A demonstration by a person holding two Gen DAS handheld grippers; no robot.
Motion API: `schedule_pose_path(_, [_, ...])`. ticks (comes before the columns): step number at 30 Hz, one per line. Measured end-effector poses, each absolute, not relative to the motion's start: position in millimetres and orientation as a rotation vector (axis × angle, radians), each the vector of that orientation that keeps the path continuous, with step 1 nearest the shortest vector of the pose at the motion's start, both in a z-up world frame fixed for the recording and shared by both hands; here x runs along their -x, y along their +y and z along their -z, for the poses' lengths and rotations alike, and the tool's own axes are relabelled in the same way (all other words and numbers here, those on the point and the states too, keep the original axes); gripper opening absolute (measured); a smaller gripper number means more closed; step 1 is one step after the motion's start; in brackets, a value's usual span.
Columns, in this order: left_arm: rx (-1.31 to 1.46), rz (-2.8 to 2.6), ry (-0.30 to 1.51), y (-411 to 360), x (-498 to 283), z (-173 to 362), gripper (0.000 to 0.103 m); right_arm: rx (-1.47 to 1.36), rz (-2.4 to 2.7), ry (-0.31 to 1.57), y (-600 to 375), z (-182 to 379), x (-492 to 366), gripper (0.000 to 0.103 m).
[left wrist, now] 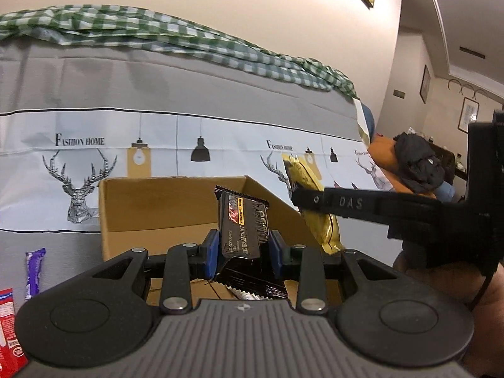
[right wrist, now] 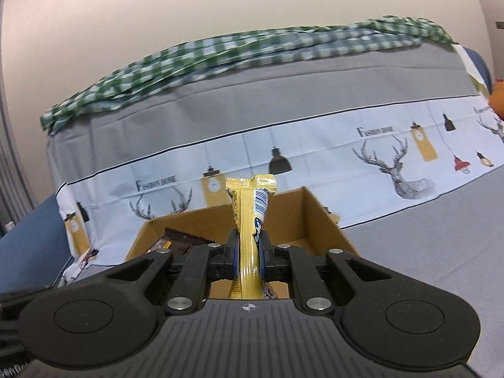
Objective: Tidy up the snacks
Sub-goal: 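Carry the chocolate bar and yellow wafer stick over the cardboard box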
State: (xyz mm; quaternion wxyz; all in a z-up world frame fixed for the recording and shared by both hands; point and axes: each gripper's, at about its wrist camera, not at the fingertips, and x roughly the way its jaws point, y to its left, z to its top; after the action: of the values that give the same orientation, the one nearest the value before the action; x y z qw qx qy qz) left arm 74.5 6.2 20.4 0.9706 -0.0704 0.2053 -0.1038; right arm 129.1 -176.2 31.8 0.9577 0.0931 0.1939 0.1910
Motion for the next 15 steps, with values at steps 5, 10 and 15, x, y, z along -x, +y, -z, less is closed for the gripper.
schedule_pose_path(5, [0.132, 0.223, 0.417, 1.4, -76.4, -18.1, 0.037, -0.182, -0.377, 0.373, -178.3, -33.0, -128.0, 0.011])
schedule_pose_path(10, [0.123, 0.23, 0.417, -0.8, -76.8, -18.1, 0.037, -0.177, -0.379, 0.357, -178.6, -34.1, -126.0, 0.011])
schedule_pose_path(15, [0.12, 0.228, 0.417, -1.4, -76.5, -18.0, 0.036, -0.176, -0.385, 0.345, -178.1, -35.9, -124.8, 0.011])
